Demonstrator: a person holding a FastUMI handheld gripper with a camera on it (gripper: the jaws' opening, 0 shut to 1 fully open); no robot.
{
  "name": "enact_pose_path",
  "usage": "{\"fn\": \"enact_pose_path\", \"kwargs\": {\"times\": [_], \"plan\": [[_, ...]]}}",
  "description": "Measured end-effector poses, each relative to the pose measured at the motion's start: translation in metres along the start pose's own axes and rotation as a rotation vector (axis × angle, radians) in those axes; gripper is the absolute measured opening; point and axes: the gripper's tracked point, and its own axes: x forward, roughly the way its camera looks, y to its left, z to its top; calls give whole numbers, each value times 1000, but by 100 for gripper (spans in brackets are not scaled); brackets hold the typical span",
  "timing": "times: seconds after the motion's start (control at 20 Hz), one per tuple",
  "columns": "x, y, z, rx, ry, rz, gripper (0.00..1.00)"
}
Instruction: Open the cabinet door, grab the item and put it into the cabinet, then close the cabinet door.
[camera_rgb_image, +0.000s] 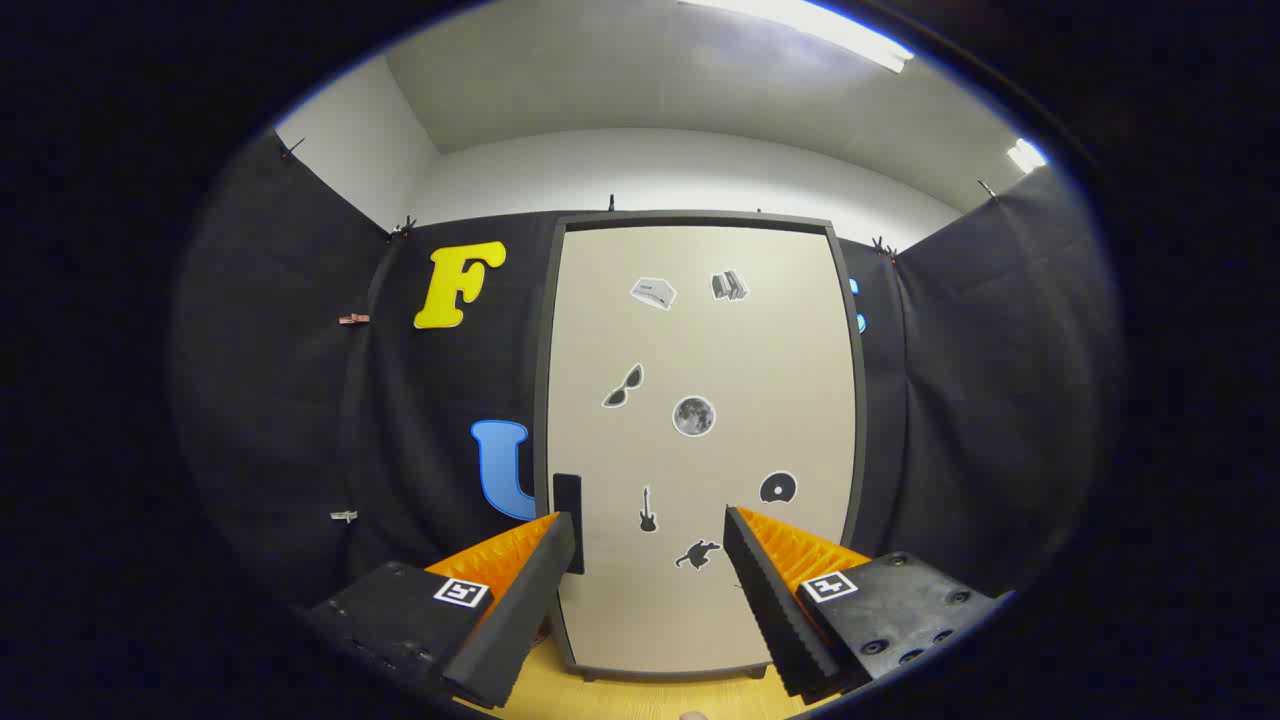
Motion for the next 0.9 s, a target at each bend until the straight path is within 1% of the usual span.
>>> {"fn": "enact_pose_path", "kwargs": {"times": [0.2, 0.45, 0.9], "plan": [[1, -3, -3, 5, 6, -8, 97], [0, 0, -6, 34, 23, 4, 97], [-3, -7, -6, 22, 26, -21, 97]]}}
